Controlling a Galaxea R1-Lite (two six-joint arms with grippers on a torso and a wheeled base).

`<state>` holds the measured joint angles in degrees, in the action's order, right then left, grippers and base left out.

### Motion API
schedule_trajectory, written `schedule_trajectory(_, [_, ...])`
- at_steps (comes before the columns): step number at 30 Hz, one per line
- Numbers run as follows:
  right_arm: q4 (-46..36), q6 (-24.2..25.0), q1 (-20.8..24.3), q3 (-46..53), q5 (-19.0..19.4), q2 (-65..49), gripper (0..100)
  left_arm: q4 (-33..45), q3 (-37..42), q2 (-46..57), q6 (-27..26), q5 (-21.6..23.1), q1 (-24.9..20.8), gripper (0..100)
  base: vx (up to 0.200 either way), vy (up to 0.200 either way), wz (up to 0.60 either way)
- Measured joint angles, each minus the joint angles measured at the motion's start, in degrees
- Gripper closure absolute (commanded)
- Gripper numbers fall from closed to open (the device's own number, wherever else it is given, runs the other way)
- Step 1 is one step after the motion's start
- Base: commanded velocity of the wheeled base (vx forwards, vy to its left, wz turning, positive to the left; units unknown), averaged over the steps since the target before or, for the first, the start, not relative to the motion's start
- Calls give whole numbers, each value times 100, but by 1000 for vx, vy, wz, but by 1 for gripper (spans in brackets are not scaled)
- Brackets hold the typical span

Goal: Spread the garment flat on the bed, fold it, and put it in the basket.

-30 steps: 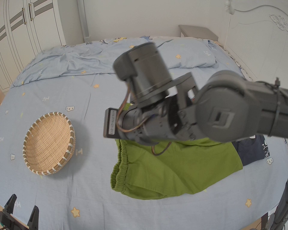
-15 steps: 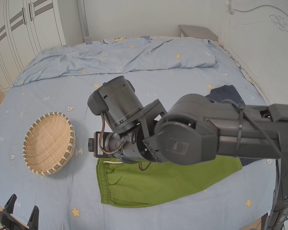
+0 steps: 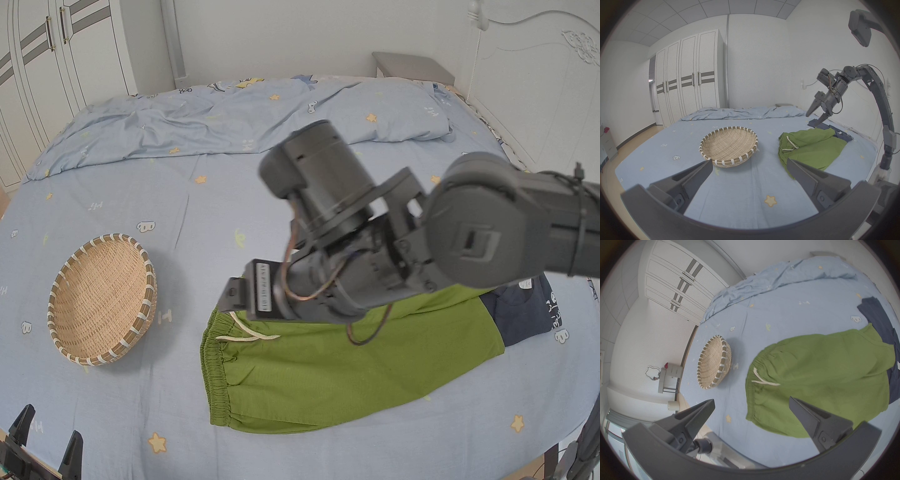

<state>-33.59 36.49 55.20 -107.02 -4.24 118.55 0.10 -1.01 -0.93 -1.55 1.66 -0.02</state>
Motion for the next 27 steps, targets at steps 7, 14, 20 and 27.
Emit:
schedule_trajectory(7, [430, -252, -746, 1612, 996, -1193, 0, 291, -827, -354, 368, 340, -134, 0, 0, 0, 0])
schedule_trajectory(14, [1629, -402, -1496, 3616, 1584, -2349, 0, 436, -1571, -1701, 902, 1314, -333, 0, 0, 0, 0])
schedule_trajectory(20, [2411, -466, -2077, 4873, 1773, -3096, 0, 23, -1726, -3176, 1337, 2256, -460, 0, 0, 0, 0])
schedule_trajectory(27, [2968, -503, -2842, 5686, 1904, -3630, 0, -981, -1607, -5147, 1564, 3090, -542, 0, 0, 0, 0])
